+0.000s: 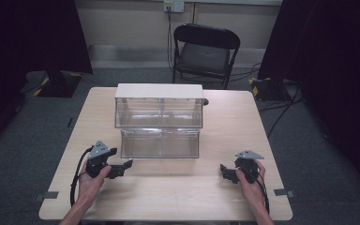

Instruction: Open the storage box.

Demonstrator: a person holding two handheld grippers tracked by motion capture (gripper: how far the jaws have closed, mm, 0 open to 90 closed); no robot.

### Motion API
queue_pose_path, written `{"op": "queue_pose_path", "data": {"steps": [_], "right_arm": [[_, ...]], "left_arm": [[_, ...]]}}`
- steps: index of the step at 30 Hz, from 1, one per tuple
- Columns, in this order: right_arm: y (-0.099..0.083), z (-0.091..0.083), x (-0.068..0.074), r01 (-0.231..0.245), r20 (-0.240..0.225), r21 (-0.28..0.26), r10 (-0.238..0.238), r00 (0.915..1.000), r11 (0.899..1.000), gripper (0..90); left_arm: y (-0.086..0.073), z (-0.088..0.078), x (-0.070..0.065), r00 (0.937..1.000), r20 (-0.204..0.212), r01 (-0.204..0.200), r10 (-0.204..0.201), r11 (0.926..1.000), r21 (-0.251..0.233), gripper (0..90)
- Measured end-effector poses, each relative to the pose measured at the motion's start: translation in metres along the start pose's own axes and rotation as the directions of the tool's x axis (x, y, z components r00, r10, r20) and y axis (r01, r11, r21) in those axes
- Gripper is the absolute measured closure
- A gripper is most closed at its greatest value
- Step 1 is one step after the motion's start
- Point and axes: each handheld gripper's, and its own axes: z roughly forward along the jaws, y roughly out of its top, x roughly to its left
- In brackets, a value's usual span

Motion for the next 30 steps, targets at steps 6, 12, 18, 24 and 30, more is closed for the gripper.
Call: {"op": "queue_pose_path", "data": {"steps": [6, 12, 18, 24, 30], "right_arm": [[0.0000, 0.0000, -0.0001, 0.001, -0.001, -0.001, -0.001, 1.0000, 1.000, 12.3], [0.0000, 0.0000, 0.0001, -0.001, 0.000, 0.001, 0.001, 1.0000, 1.000, 12.3], [0.0000, 0.0000, 0.0000, 0.000, 0.000, 0.000, 0.000, 1.0000, 1.000, 12.3], [0.0000, 0.0000, 0.0000, 0.000, 0.000, 0.000, 0.000, 1.0000, 1.000, 12.3], [0.0000, 0.0000, 0.0000, 0.000, 0.000, 0.000, 0.000, 1.0000, 1.000, 12.2]], "left_arm": [[0.0003, -0.0013, -0.0003, 1.0000, 0.001, -0.006, 0.007, 0.9999, -0.008, 14.7], [0.0007, -0.0029, -0.0012, 0.9999, -0.007, -0.011, 0.011, 0.9996, -0.026, 14.6], [0.0043, -0.0067, -0.0015, 0.9993, -0.022, 0.027, -0.029, 0.9965, -0.079, 16.4], [0.0038, -0.0029, -0.0028, 0.9997, -0.006, 0.023, -0.024, 0.9980, -0.058, 16.5], [0.0035, 0.0002, -0.0023, 0.9997, -0.011, 0.019, -0.020, 0.9990, -0.041, 15.5]]}}
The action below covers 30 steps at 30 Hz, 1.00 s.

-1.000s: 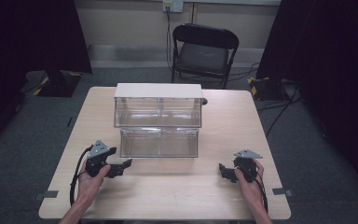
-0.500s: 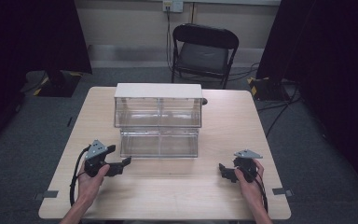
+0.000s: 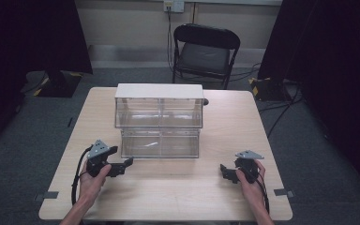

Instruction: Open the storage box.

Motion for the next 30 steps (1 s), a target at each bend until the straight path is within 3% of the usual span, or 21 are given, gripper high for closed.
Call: {"op": "queue_pose_path", "data": {"steps": [9, 30], "right_arm": [[0.0003, 0.0004, 0.0000, 0.000, 0.000, 0.001, 0.000, 1.0000, 1.000, 11.7], [0.0007, 0.0009, 0.0000, 0.001, 0.000, 0.005, -0.001, 1.0000, 1.000, 10.7]], "left_arm": [[0.0025, 0.0029, -0.0015, 0.9996, -0.018, -0.020, 0.020, 0.9996, 0.022, 15.1], [0.0093, 0.0000, -0.0025, 1.0000, 0.003, -0.001, 0.001, 0.9999, -0.013, 15.2]]}}
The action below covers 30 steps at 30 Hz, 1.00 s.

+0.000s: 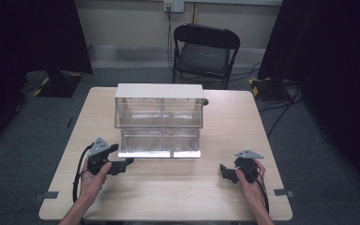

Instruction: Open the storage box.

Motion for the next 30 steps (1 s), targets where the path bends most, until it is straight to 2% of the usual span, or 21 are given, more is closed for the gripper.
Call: {"op": "queue_pose_path", "data": {"steps": [6, 13, 30], "right_arm": [[0.0000, 0.0000, 0.0000, 0.000, 0.000, 0.000, 0.000, 1.0000, 1.000, 10.7], [0.0002, 0.0004, 0.0001, 0.000, 0.000, 0.000, 0.000, 1.0000, 1.000, 10.3], [0.0002, 0.0004, 0.0002, -0.001, -0.001, 0.000, 0.001, 1.0000, 1.000, 10.3]], "left_arm": [[0.0016, 0.0026, -0.0018, 0.9998, 0.004, -0.018, 0.018, 0.9998, 0.005, 15.2], [0.0024, 0.0045, -0.0008, 0.9997, 0.012, -0.021, 0.021, 0.9997, 0.010, 14.9], [0.0069, 0.0067, -0.0004, 0.9996, -0.006, -0.029, 0.029, 0.9995, 0.010, 14.8]]}}
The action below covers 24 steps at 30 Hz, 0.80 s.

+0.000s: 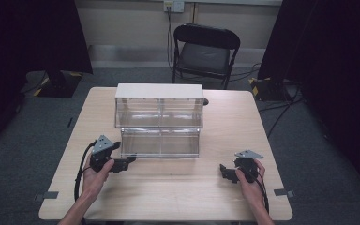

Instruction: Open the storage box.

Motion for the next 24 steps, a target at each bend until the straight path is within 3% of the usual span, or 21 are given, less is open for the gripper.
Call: {"op": "queue_pose_path", "data": {"steps": [5, 14, 24], "right_arm": [[0.0000, 0.0000, 0.0000, 0.000, 0.000, 0.000, 0.000, 1.0000, 1.000, 10.3], [0.0000, 0.0000, 0.0000, 0.000, 0.000, 0.000, 0.000, 1.0000, 1.000, 10.3], [0.0000, 0.0000, -0.0001, 0.001, 0.000, 0.001, -0.001, 1.0000, 1.000, 10.3]], "left_arm": [[0.0010, 0.0012, 0.0038, 0.9995, -0.029, 0.012, -0.012, 0.9998, -0.013, 16.1], [0.0010, 0.0008, 0.0065, 0.9993, -0.024, 0.030, -0.030, 0.9994, -0.019, 15.3], [0.0077, 0.0018, 0.0029, 0.9999, -0.014, 0.004, -0.004, 0.9999, -0.011, 15.2]]}}
